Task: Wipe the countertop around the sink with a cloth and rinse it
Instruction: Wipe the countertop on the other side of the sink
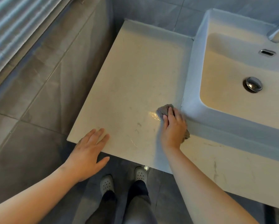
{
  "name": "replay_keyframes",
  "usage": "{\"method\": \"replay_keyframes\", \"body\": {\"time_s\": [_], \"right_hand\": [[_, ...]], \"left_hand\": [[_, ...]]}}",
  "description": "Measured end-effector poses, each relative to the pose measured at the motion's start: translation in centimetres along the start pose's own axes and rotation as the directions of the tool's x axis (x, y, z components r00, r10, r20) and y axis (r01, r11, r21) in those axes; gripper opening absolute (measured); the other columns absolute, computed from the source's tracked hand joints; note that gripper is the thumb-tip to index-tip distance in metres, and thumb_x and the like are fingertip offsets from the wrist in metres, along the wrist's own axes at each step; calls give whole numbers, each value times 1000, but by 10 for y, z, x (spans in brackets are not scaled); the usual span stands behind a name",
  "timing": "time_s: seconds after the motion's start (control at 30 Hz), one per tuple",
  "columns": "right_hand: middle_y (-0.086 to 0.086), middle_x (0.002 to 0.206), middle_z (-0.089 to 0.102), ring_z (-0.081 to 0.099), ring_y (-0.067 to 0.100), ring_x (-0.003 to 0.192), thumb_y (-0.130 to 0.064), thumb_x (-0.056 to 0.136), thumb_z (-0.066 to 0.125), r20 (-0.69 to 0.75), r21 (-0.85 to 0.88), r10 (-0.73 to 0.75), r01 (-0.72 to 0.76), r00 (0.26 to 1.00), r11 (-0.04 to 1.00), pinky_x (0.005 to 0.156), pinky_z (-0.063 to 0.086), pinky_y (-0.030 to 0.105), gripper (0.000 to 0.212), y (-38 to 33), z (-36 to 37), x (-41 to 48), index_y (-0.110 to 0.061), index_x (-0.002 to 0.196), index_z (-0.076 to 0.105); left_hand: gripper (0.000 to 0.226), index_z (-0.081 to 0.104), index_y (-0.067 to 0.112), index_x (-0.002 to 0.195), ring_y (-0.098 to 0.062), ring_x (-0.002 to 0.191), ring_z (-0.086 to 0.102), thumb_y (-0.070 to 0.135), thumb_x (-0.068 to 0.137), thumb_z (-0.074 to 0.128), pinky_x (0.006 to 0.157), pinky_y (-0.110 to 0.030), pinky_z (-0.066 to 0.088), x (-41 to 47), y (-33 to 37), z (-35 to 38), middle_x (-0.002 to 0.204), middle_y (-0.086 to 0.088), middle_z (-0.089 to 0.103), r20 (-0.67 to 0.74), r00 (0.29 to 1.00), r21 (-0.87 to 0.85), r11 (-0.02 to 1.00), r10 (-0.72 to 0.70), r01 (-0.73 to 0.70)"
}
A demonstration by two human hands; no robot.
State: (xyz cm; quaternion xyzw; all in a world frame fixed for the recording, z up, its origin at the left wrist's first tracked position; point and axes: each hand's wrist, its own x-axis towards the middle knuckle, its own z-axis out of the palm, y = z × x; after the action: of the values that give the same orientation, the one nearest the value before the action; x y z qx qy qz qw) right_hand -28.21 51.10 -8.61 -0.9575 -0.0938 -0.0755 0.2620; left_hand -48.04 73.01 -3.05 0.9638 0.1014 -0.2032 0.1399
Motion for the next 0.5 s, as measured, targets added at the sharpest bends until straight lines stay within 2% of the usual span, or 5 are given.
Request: {"method": "replay_keyframes", "body": {"time_s": [0.1,0.2,0.3,0.4,0.5], "right_hand": [[14,131,57,53,36,113,-29,97,38,48,22,-19,18,999,1000,98,44,45,44,-24,8,-5,-3,126,58],[11,134,56,50,33,118,-29,98,40,112,37,-97,94,989,995,100,43,46,42,-42,9,-29,-7,129,57],[5,132,58,51,27,116,-25,95,51,178,39,-175,171,968,985,97,46,40,36,-56,7,-64,-10,127,59],[0,130,60,52,22,114,-28,94,48,242,86,-252,238,937,967,96,45,34,36,-71,2,-102,-14,125,61],[-5,129,60,50,14,115,-30,94,45,308,195,-328,278,893,941,97,42,27,37,-78,-3,-131,-17,124,62]], "left_hand": [[89,3,31,149,-16,145,-8,72,71,7,116,-34,4,0,-3,0,155,10,-12,-8,1000,-17,1000,14,-14],[87,1,32,149,-11,143,-11,72,72,8,115,-28,0,1,-11,0,151,16,-14,-13,999,-39,998,45,-45],[77,10,26,150,-8,143,-1,64,86,31,112,-21,1,-4,-23,-3,157,9,-1,-35,996,-103,991,83,-86],[76,22,20,149,-16,144,10,62,85,27,114,-27,9,-14,-35,-3,157,2,15,-91,992,-73,993,82,-89],[72,20,17,149,-17,145,7,52,91,44,115,-29,7,-22,-40,-1,157,0,12,-111,993,-94,995,33,-44]]}}
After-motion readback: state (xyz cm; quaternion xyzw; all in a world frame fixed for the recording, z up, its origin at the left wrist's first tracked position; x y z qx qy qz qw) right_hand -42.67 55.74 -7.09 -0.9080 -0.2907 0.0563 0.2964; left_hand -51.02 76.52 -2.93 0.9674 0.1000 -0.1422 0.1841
